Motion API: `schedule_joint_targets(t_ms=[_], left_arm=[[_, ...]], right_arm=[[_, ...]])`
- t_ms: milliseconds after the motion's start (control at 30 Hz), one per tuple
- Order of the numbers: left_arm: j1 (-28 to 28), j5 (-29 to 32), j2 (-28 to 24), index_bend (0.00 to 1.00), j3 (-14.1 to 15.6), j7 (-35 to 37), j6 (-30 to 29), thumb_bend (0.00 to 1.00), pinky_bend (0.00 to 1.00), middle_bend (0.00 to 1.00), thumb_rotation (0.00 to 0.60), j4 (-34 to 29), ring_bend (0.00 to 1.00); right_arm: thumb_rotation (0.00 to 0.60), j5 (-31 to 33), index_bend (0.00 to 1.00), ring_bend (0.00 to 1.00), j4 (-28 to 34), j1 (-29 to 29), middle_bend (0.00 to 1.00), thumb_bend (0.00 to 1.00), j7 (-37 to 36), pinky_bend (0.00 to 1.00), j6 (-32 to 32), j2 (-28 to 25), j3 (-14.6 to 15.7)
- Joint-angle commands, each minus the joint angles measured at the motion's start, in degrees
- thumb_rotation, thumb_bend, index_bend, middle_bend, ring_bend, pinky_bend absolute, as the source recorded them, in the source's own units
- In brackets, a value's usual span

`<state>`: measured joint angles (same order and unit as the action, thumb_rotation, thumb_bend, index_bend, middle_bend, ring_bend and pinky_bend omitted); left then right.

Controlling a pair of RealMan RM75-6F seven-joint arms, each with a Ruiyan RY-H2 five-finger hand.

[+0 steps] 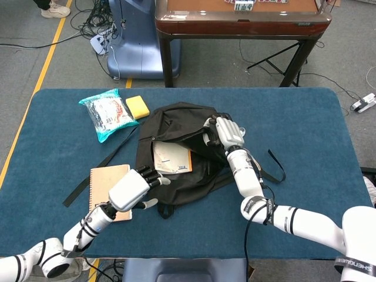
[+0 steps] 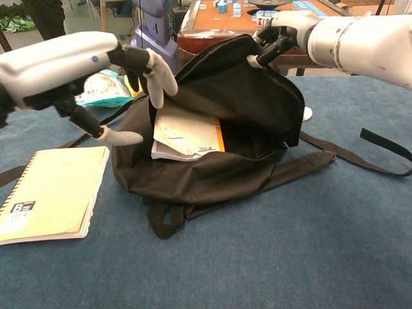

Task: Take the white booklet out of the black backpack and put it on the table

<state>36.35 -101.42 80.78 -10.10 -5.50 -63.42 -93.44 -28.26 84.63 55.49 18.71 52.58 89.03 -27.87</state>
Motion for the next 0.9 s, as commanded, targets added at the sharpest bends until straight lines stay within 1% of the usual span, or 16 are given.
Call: schedule_joint_targets(t_ms=[33,67,133,167,300,467,567,667,767,900], left_arm=[[2.8,3.7,2.5,0.41,-1.7,-1.7,3.6,0.22,0.34,0.44,0.600,2.3,0.36],[4.3,5.6,3.8,0.40,-2.6,-2.4,5.6,0.22,0.34,0.44,0.600,3.7,0.36],[5.8,8.1,5.1,0.40,-3.4,-4.3,8.0,0.22,0.34,0.44,0.600,5.3,0.36],[6.7,9.9,5.9,0.40,-3.8,-5.2,9.5,0.22,0.34,0.44,0.600,5.9,0.36],[9.0,16.3,8.7,0.40,-5.6,-7.6,12.8,0.22,0.34,0.44,0.600,7.8,0.36],[11.7,25.3,12.6,0.39,-8.3,-12.1,15.1,0.22,0.34,0.44,0.600,10.8,0.36],[13.2,29.6,15.0,0.39,-8.9,-16.3,14.9,0.22,0.34,0.44,0.600,13.6,0.36],[14.2,32.7,17.4,0.39,-9.0,-20.3,13.7,0.22,0.34,0.44,0.600,16.5,0.36],[15.0,36.5,20.5,0.40,-8.7,-24.3,12.2,0.22,0.34,0.44,0.600,20.4,0.36],[15.4,39.6,23.8,0.41,-8.0,-27.1,10.6,0.22,0.34,0.44,0.600,24.4,0.36]], right_arm=[[0.600,0.4,0.59,0.11,0.0,0.4,0.27,0.46,-0.2,0.01,-0.1,-0.1,0.0],[0.600,0.5,0.59,0.11,-0.4,0.7,0.27,0.47,-0.3,0.01,0.2,0.0,-0.1],[0.600,1.0,0.59,0.11,-0.8,1.0,0.27,0.50,-0.7,0.01,0.1,0.1,-0.4],[0.600,1.5,0.59,0.11,-0.8,1.2,0.27,0.50,-1.1,0.01,-0.3,0.0,-0.6],[0.600,2.3,0.59,0.11,-0.9,1.8,0.27,0.49,-1.3,0.01,-0.9,-0.4,-0.6],[0.600,2.7,0.59,0.11,-0.6,2.6,0.27,0.48,-1.6,0.01,-1.0,-0.4,-0.3],[0.600,2.9,0.59,0.11,-0.3,2.9,0.27,0.48,-1.9,0.01,-1.0,-0.4,-0.2],[0.600,2.9,0.59,0.11,0.1,3.0,0.27,0.47,-2.3,0.01,-1.1,-0.5,0.1],[0.600,3.2,0.59,0.11,-0.1,3.2,0.27,0.47,-2.5,0.01,-1.1,-0.7,0.3],[0.600,3.8,0.59,0.11,-0.6,3.5,0.27,0.47,-2.6,0.01,-1.1,-0.8,0.5]])
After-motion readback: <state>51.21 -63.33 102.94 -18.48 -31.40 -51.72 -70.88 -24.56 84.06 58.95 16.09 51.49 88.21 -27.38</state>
